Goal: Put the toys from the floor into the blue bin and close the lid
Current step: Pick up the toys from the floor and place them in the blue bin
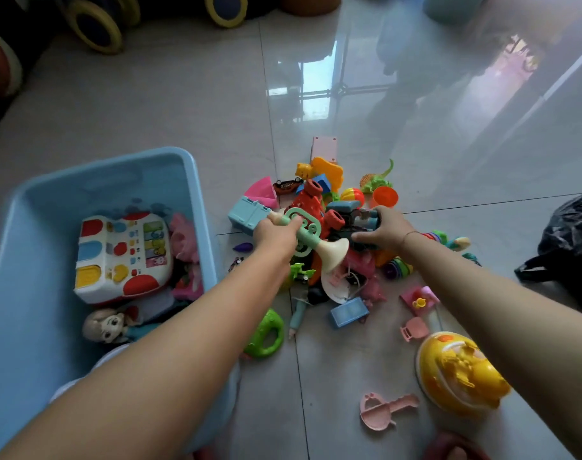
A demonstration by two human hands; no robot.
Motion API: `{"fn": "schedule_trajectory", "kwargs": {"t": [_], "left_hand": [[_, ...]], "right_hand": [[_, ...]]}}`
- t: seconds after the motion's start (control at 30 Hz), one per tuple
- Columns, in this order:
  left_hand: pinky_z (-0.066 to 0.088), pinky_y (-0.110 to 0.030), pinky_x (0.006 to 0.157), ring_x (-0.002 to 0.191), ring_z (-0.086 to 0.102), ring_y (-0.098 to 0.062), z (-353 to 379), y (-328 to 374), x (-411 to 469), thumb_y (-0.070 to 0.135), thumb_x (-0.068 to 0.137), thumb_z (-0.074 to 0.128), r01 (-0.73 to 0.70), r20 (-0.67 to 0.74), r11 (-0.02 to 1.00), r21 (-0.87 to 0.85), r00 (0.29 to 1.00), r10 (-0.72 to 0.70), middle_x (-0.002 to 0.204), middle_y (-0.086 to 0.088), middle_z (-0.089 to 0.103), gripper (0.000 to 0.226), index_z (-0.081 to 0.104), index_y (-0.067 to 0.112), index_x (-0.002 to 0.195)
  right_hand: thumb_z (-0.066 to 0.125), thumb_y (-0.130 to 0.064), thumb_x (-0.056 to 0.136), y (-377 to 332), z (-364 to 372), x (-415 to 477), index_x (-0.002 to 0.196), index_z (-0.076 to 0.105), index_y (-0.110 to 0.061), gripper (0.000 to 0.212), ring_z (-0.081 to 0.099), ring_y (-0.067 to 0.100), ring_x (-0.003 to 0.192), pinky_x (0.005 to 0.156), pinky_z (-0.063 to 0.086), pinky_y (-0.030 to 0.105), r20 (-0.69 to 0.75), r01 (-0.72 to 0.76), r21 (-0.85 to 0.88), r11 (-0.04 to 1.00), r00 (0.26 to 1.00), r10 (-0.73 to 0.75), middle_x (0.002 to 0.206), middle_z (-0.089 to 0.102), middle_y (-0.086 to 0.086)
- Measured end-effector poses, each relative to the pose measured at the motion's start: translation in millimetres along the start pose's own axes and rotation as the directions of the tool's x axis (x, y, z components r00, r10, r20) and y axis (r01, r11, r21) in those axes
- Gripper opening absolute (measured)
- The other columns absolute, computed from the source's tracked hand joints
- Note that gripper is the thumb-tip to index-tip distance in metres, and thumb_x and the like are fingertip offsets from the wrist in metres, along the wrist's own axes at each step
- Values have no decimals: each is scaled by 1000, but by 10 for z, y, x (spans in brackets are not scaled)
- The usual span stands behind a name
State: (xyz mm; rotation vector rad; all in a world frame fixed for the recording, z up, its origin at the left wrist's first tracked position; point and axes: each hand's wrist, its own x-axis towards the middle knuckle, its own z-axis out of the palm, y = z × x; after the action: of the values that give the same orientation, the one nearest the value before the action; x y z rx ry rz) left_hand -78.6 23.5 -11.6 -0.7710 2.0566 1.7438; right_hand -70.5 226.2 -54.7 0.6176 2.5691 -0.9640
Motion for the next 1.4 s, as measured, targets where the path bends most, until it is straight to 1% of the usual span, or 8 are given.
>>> {"fn": "schedule_trajectory", "kwargs": {"t": [0.23,0.33,0.57,0.73,0.97,1.07,1.2,1.4], "left_hand": [[54,-38,75,74,61,-15,-911,580,-366,21,89,62,-158,106,954,-256,976,190,83,-3,63,8,57,15,88],[53,-33,70,76,61,-13,-1590,626,-469,20,90,59,-234,83,943,-235,962,260,87,-2,64,4,59,16,89],[56,-23,70,81,69,-11,-2939,133,-562,18,89,58,-131,208,960,247,975,79,100,-8,72,19,64,11,106],[50,-37,79,89,65,-21,-3267,-195,-464,17,83,70,-125,296,799,589,953,-69,101,-4,73,26,66,22,107],[39,-25,96,112,51,-12,-3109,-293,-385,28,78,74,-174,188,616,768,981,43,133,-3,51,79,33,16,144],[38,-21,90,106,52,-10,-3065,-249,-434,21,83,69,-183,202,700,690,978,57,132,-5,53,66,39,12,141],[44,-16,73,110,55,-15,-2974,-139,-537,20,87,65,-224,181,750,623,973,141,122,0,58,48,50,15,132],[44,-13,68,85,58,7,-2315,115,-718,23,90,60,-456,274,742,492,890,365,99,14,65,18,62,24,108]], "right_hand": [[72,-36,65,-173,-116,-461,105,58,-12,48,53,38,103,87,43,40,-525,-10,-94,996,850,-41,106,62,17],[71,-37,66,-534,-275,-808,105,57,-11,49,54,34,102,91,44,41,-617,188,28,982,776,-131,106,60,16],[81,-27,66,-1746,185,-1898,104,58,-16,45,69,10,86,81,57,33,-82,495,515,700,841,-535,94,71,-2],[78,-37,68,-1957,934,-2279,113,54,-22,53,57,12,100,89,49,30,206,653,133,745,717,-666,109,59,-5],[65,-38,81,-1959,1107,-2310,114,59,-20,38,52,22,110,101,37,36,613,887,-146,438,428,-664,114,59,2],[62,-32,85,-1934,856,-2288,108,63,-22,25,58,13,100,91,47,29,507,848,-17,530,464,-726,108,64,-4],[61,-18,87,-1616,410,-2021,98,69,-17,13,64,5,90,84,51,20,126,726,129,675,664,-737,96,70,-7],[67,-24,83,-522,262,-1141,109,62,-18,28,58,17,102,87,49,29,-58,349,-109,931,932,-357,109,62,2]]}}
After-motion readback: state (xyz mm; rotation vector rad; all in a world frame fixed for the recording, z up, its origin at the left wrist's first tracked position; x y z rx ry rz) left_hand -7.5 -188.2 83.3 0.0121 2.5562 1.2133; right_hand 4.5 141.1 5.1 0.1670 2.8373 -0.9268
